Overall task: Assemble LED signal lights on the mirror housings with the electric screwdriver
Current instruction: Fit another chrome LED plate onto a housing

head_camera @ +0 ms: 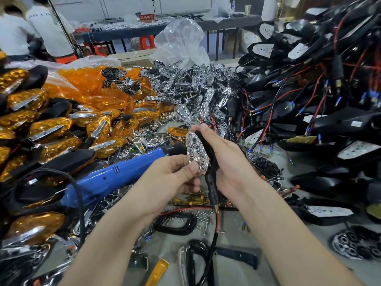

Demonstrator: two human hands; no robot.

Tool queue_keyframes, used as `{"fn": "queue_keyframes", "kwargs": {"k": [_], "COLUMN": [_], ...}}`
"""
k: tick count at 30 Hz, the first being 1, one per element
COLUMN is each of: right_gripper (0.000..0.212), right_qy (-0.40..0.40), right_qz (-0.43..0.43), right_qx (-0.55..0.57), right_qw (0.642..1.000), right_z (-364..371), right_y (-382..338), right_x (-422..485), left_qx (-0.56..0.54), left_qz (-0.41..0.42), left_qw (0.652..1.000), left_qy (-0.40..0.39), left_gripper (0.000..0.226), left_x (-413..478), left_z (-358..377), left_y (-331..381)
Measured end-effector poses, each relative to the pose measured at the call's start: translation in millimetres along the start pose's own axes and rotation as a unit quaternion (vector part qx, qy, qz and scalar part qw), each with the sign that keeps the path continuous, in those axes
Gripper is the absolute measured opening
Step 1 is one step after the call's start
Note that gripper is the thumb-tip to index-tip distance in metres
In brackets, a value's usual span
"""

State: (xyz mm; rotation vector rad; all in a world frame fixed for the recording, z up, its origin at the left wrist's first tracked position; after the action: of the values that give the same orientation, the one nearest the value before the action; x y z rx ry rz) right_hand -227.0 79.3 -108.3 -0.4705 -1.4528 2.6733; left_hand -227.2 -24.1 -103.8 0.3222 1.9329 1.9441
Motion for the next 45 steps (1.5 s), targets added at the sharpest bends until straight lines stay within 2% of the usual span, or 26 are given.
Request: {"fn": "queue_keyframes", "kwargs": {"k": [6,21,26,29,32,35,39,45], "right_gripper": [0.021,0.019,0.019,0.019,0.023,0.032,0.035,0.029], "right_qy": [-0.005,0.019,0.03,0.03,0.028,0.022,0.0,-0.005], "right_qz": [-0.001,-0.019,-0.021,-0.026,-0.024,-0.009,0.002,0.003], "right_qx": [0.005,0.002,-0.002,-0.004,-0.021,-0.054,-0.068,-0.022], "right_qw": [1.0,1.0,0.999,0.999,0.999,0.998,0.998,1.0], "right_z": [2.1,-1.2,-2.7,-3.7,-4.0,-3.7,-1.5,0.9], "right_y": [1.4,0.8,0.5,-2.8,-4.4,-2.3,-0.5,-1.9], "right_x": [0.1,2.5,1.7,1.0,0.8,0.8,0.5,1.2], "left_qx": [0.03,0.139,0.175,0.14,0.055,-0.03,-0.052,-0.065], "left_qz": [0.009,0.019,0.047,0.041,0.008,-0.03,-0.049,-0.064], "left_qw": [1.0,0.989,0.982,0.988,0.998,0.999,0.997,0.994], "left_qy": [0.003,0.039,0.058,0.045,0.013,-0.026,-0.038,-0.051], "left_gripper": [0.027,0.043,0.027,0.027,0.03,0.02,0.019,0.018], "left_x": [0.4,0.1,0.8,1.4,0.3,-3.8,-5.6,-5.7], "left_z": [-0.3,0.0,-0.5,0.8,5.8,15.4,16.6,15.1], "left_y": [-0.8,-0.8,0.1,-2.6,-5.0,-6.1,-9.5,-7.7]}}
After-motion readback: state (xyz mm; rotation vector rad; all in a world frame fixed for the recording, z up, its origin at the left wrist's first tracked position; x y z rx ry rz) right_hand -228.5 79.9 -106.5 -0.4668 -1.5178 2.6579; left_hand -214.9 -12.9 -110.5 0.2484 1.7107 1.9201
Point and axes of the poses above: each hand's wrist, its own x-axis towards the middle knuckle, its own z-axis out of the palm, y = z × x, the point moved 9 cm from there along x, towards the middle knuckle, and after that the axes turned 8 degrees about y, right-handed, at the moved point
